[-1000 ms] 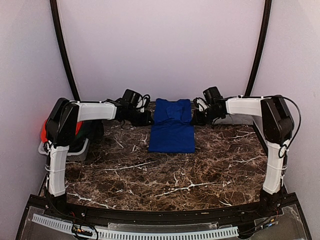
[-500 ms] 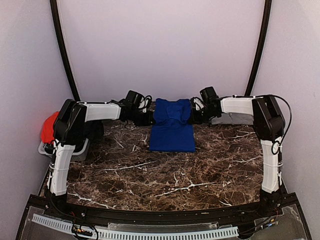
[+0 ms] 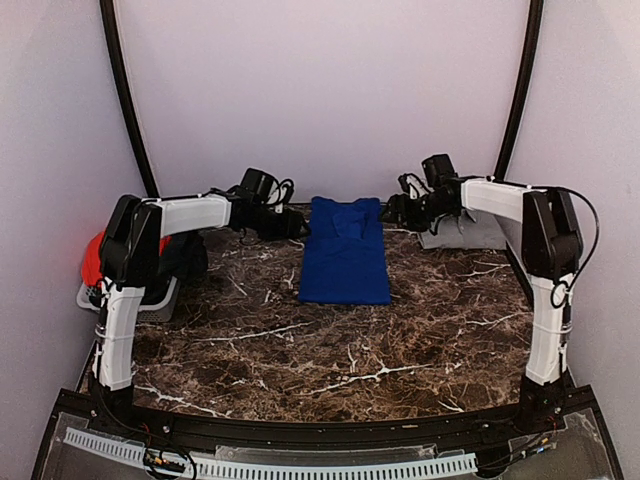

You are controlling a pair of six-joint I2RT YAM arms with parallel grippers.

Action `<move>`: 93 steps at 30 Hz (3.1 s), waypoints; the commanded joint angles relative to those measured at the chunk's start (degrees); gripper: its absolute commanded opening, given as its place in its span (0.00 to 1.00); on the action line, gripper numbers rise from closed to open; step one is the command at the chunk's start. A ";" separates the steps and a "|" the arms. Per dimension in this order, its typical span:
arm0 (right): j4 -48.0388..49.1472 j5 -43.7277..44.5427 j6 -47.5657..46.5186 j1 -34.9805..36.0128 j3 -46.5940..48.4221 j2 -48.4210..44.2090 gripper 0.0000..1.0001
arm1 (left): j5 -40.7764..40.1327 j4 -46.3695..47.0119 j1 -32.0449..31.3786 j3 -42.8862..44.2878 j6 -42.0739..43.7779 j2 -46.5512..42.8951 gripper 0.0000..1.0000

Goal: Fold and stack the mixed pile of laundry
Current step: Fold the rectangle-folded T-shirt at the center of the board, then smooth out the 2/3-rectangle-folded T-shirt at the center of the board, then pick up the 2/3-rectangle-folded T-shirt from the center of the board.

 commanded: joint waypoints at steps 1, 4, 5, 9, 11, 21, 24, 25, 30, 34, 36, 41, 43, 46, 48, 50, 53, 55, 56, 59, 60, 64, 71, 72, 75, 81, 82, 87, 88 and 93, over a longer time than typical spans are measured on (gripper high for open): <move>0.35 -8.23 -0.92 -0.49 -3.08 -10.65 0.82 | 4.33 0.12 0.35 -5.18 0.35 -11.92 0.80; 3.37 -15.89 2.58 0.12 -10.24 -15.59 0.94 | 9.15 5.74 -1.07 -13.63 -1.67 -17.37 0.94; 5.90 -19.27 4.21 0.70 -14.95 -17.91 0.98 | 9.48 6.47 -1.71 -17.75 -2.53 -19.84 0.95; 12.76 -24.35 10.59 4.95 -25.18 -22.15 0.99 | 12.71 11.48 -6.92 -27.66 -6.15 -24.95 0.98; 15.41 -25.16 13.24 7.53 -28.46 -22.90 0.99 | 14.39 15.94 -9.79 -31.21 -9.40 -25.70 0.99; 37.03 -26.09 28.23 11.88 -38.71 -16.62 0.98 | 18.47 34.74 -14.44 -38.58 -21.76 -21.01 0.99; 41.64 -26.95 31.09 11.80 -38.30 -11.80 0.97 | 17.79 37.31 -14.44 -37.33 -23.43 -17.93 0.99; 43.19 -27.35 32.06 11.86 -37.94 -10.41 0.97 | 17.67 37.66 -14.41 -36.28 -23.55 -16.75 0.99; 47.70 -27.95 35.09 11.60 -37.45 -5.24 0.96 | 18.55 40.56 -13.02 -34.38 -26.10 -12.08 0.99; 48.04 -27.02 34.67 10.27 -39.78 -4.15 0.95 | 19.67 46.04 -10.62 -37.19 -29.70 -9.34 0.99; 47.85 -26.72 34.16 9.13 -41.43 -3.73 0.95 | 19.66 47.58 -9.64 -39.01 -30.31 -8.69 0.99; 49.21 -27.91 33.69 6.47 -46.31 -2.97 0.92 | 20.56 49.41 -8.30 -43.67 -31.72 -9.48 0.99; 49.06 -28.38 33.01 5.68 -48.06 -3.88 0.92 | 20.35 48.86 -8.25 -45.29 -31.61 -11.25 0.99; 47.42 -28.72 31.36 5.21 -50.15 -6.77 0.91 | 19.18 47.49 -7.97 -47.68 -30.82 -13.87 0.99; 45.60 -29.09 29.78 5.20 -51.05 -9.59 0.89 | 17.92 45.52 -7.78 -49.39 -29.45 -17.38 0.99; 43.77 -29.15 28.31 5.12 -51.97 -13.35 0.88 | 15.46 40.86 -7.72 -49.77 -26.71 -20.99 0.99; 36.45 -27.44 23.77 4.99 -51.71 -18.89 0.87 | 9.15 32.62 -7.72 -49.70 -21.20 -25.58 0.98; 30.72 -24.60 20.43 4.94 -51.06 -21.37 0.84 | 6.21 28.50 -7.72 -49.80 -19.34 -27.55 0.96; 28.17 -23.02 18.96 4.85 -50.76 -22.16 0.82 | 5.42 26.06 -7.72 -49.53 -18.96 -27.99 0.93; 19.83 -16.61 14.46 4.85 -48.92 -22.33 0.69 | 3.08 22.23 -7.71 -48.24 -16.70 -27.29 0.80; 18.11 -13.97 13.05 4.85 -48.17 -22.01 0.61 | 2.54 20.21 -7.71 -47.38 -15.67 -26.65 0.71; 14.19 -8.42 10.96 4.90 -45.84 -20.55 0.44 | -0.98 16.23 -7.72 -45.15 -13.05 -25.05 0.43; 11.49 -6.02 8.65 5.42 -41.90 -16.66 0.32 | -0.94 13.91 -8.31 -41.63 -10.68 -20.95 0.29; 11.45 -5.82 8.52 5.46 -41.54 -16.10 0.31 | -0.56 13.85 -8.74 -41.33 -10.38 -20.48 0.29; 11.64 -5.25 8.25 5.64 -40.85 -14.75 0.30 | -0.54 13.50 -9.44 -40.16 -9.88 -18.40 0.27; 12.16 -5.77 8.41 6.06 -40.00 -12.98 0.25 | 0.26 14.36 -9.80 -39.00 -10.06 -15.86 0.22; 12.47 -6.06 8.50 6.12 -39.98 -12.84 0.22 | 0.35 14.39 -9.82 -38.83 -10.06 -15.62 0.21; 12.40 -6.89 8.51 6.54 -39.75 -12.71 0.06 | 1.34 13.67 -10.22 -38.41 -9.69 -15.75 0.09; 12.19 -7.01 8.53 6.67 -39.87 -13.03 0.02 | 1.49 13.36 -10.33 -38.55 -9.61 -16.18 0.05; 12.00 -7.55 9.14 7.51 -42.52 -17.03 0.00 | 2.49 12.74 -12.45 -40.58 -9.87 -18.89 0.00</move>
